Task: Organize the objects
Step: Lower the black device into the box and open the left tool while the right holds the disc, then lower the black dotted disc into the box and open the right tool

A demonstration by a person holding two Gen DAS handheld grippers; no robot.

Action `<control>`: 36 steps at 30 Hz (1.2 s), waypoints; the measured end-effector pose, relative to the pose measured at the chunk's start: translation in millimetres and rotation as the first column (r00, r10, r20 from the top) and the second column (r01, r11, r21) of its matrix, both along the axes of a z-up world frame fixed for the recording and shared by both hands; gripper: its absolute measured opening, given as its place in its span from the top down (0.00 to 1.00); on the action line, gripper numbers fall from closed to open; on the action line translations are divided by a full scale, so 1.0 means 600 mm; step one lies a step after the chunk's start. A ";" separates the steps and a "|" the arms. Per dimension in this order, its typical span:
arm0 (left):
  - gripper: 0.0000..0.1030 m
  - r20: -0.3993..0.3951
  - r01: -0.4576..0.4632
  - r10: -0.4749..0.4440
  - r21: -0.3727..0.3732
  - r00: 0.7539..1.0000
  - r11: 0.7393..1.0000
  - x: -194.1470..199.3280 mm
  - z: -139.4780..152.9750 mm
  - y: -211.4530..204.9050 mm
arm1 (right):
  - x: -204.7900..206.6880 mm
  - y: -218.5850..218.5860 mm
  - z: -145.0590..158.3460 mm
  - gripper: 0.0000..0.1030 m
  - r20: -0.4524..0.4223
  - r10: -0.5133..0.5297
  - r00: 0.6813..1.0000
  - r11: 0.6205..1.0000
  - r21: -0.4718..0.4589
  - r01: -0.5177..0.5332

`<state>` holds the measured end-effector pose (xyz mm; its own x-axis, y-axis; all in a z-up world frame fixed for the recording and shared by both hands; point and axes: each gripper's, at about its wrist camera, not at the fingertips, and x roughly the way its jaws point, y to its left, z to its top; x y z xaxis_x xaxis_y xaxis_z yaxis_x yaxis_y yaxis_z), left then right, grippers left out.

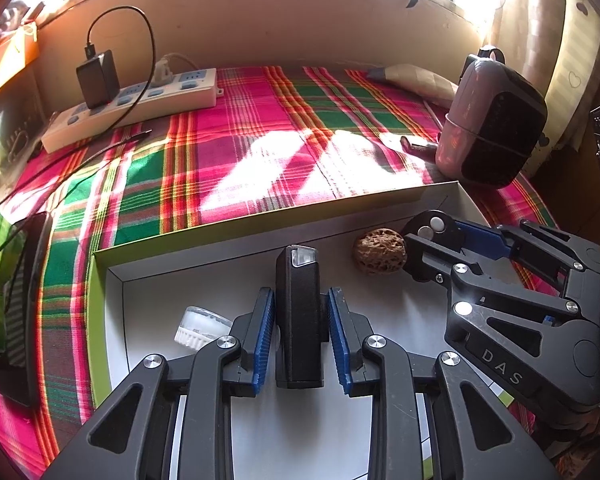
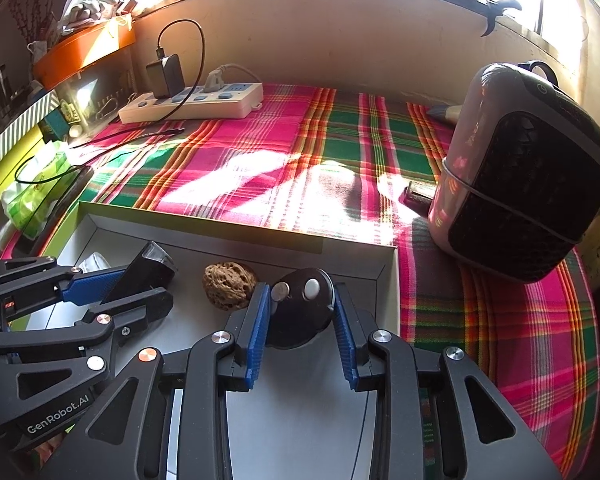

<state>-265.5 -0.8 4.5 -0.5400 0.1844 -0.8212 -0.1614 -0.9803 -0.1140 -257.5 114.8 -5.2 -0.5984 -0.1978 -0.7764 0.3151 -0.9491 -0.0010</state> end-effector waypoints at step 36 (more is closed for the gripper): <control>0.69 -0.043 -0.040 0.039 -0.012 0.998 0.999 0.054 0.033 -0.005 | 0.048 0.011 0.034 0.55 -0.053 -0.032 0.998 0.999 -0.011 0.032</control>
<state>-233.4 -3.9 24.2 -0.5815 0.1518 -0.7993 -0.1270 -0.9873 -0.0951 -228.9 121.2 15.2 -0.6450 -0.1853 -0.7413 0.2841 -0.9588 -0.0076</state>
